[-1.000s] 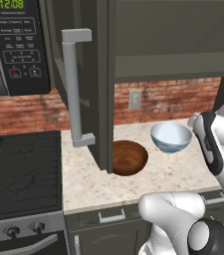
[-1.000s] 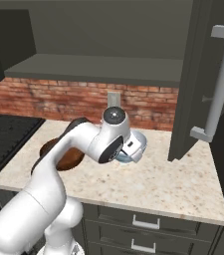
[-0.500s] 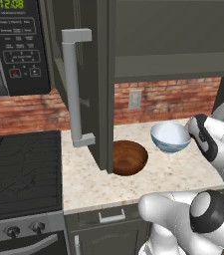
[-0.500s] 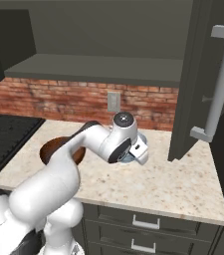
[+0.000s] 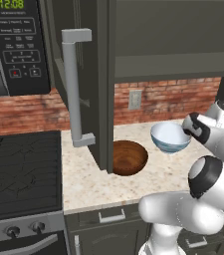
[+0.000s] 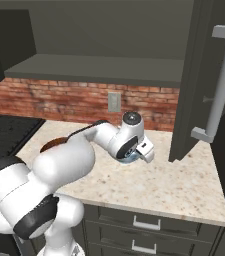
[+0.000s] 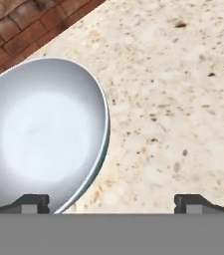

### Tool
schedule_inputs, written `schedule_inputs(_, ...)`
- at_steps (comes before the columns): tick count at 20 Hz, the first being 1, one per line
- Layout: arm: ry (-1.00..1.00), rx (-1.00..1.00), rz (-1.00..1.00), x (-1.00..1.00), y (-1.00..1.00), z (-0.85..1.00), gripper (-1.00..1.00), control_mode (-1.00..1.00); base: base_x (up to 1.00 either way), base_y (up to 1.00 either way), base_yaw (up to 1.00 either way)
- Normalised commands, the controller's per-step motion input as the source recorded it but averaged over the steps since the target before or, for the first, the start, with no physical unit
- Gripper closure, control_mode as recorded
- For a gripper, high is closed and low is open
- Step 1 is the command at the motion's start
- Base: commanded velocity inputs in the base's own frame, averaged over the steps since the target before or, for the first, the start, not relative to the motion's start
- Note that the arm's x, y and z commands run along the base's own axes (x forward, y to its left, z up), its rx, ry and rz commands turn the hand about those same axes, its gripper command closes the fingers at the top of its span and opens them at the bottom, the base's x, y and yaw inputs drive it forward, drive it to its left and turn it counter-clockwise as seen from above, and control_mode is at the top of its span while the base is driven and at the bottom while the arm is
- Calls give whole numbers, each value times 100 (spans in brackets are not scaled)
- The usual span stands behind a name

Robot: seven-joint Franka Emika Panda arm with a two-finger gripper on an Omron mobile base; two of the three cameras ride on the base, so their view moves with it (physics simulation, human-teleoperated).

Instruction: Open the cabinet. Pick the bowls from the counter and place them in the cabinet. Then close the cabinet.

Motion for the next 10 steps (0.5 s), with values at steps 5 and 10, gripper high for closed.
schedule_inputs(5,1,2,0,55,-1,-19,-100,-100,0,0,0)
schedule_inputs(10,3,1,0,41,0,-30,-100,-100,0,0,0)
